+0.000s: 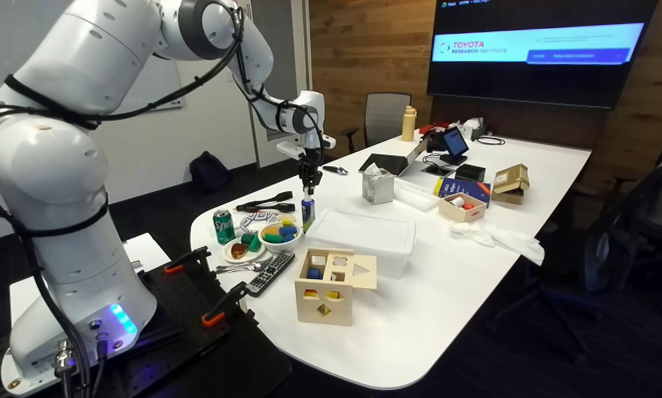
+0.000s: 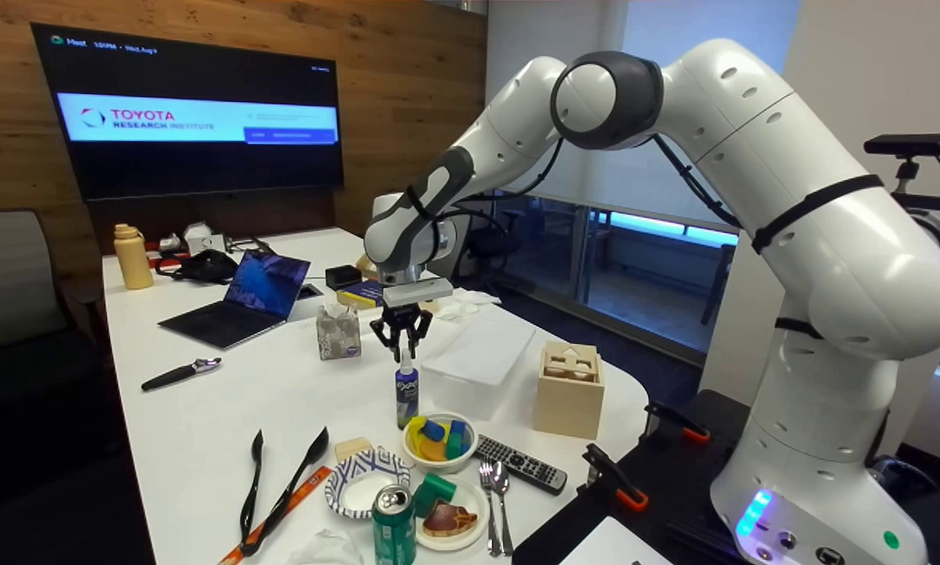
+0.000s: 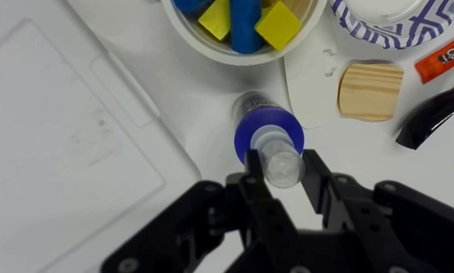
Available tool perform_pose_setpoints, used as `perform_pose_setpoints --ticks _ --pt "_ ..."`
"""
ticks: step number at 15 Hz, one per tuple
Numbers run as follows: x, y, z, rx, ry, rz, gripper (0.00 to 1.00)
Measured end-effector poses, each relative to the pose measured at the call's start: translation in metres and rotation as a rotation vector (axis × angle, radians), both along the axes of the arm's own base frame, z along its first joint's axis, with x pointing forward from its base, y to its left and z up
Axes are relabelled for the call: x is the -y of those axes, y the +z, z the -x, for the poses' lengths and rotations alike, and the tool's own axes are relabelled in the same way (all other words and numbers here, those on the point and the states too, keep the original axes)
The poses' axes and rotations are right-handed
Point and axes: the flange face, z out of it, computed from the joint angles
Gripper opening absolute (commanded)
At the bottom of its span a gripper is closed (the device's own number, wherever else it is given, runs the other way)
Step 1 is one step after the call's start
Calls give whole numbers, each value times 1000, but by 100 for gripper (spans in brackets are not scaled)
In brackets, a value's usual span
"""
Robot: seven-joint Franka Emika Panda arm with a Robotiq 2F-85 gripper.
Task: Remove the cap from the blue bottle
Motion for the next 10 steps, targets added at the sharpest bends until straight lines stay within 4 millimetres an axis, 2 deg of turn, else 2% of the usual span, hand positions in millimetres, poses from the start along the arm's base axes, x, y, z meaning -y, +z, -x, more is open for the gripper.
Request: perform_pose_setpoints --ticks 2,6,10 --pt "3 1 -1 0 -17 5 6" --pt "6 4 -3 -7 -37 11 6" --pt "4 16 -7 -22 -34 13 6"
